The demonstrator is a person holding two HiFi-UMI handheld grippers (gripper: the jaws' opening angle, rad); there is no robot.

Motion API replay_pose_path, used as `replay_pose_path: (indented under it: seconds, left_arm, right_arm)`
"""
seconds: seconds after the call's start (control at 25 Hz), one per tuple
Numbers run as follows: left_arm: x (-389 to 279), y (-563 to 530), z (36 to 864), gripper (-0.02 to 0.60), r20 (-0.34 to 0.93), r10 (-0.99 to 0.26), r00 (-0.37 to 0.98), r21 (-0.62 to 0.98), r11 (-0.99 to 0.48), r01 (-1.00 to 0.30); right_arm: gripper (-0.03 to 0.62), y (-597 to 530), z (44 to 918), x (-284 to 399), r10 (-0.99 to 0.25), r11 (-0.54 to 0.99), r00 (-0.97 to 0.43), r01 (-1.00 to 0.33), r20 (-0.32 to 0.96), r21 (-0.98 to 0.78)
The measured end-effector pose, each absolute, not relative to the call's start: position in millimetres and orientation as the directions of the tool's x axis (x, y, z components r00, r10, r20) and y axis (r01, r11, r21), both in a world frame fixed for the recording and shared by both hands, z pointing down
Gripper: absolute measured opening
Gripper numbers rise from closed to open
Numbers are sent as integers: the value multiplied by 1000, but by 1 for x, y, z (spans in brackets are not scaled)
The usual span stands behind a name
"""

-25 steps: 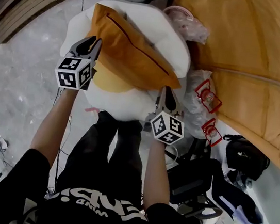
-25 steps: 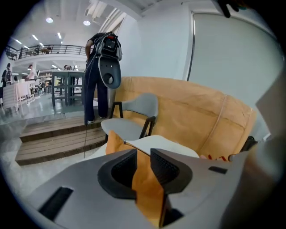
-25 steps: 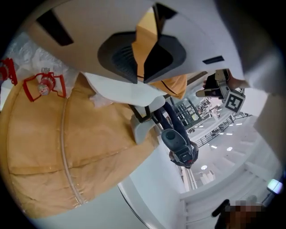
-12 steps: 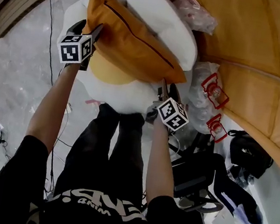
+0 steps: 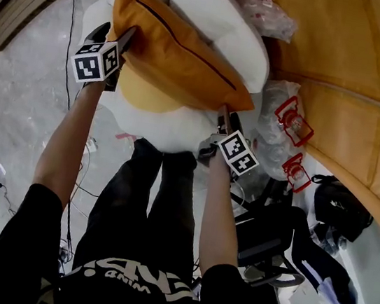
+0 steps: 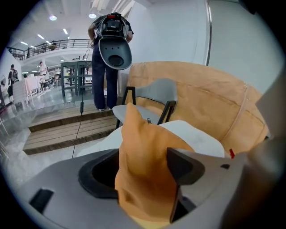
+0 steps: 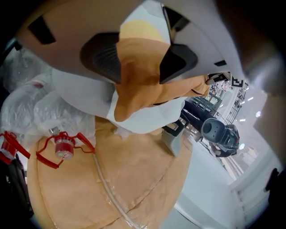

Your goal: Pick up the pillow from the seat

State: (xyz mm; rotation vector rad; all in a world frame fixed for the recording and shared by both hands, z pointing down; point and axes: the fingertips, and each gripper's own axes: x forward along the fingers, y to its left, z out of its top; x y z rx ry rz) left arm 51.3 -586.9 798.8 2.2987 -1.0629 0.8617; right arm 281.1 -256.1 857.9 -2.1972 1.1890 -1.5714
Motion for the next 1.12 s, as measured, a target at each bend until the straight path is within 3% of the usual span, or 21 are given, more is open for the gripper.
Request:
replay_pose_path:
  seconds: [0.24, 0.56, 0.84, 1.0, 1.12]
  left_arm:
    - [56, -591, 797, 353, 683, -454, 572, 271, -569, -776]
    - [59, -590, 813, 343, 670, -410, 619, 380, -527, -760]
    - [63, -576, 826, 151, 673, -283, 684, 495, -514, -700]
    - [58, -569, 828, 49, 732, -280, 621, 379, -590, -713]
    - [60, -562, 834, 24, 739, -266, 619, 378, -598, -707]
  right_arm:
    - [255, -268, 862, 281, -709, -635, 94, -516, 699, -575]
    - [255, -276, 872, 282, -697, -630, 71, -537, 714, -561]
    - [165, -275, 872, 280, -690, -610, 71, -592, 721, -526]
    - [75, -278, 876, 271, -689, -596, 50, -605, 723, -527]
    - [46, -278, 883, 268, -688, -613, 34, -562, 725, -555]
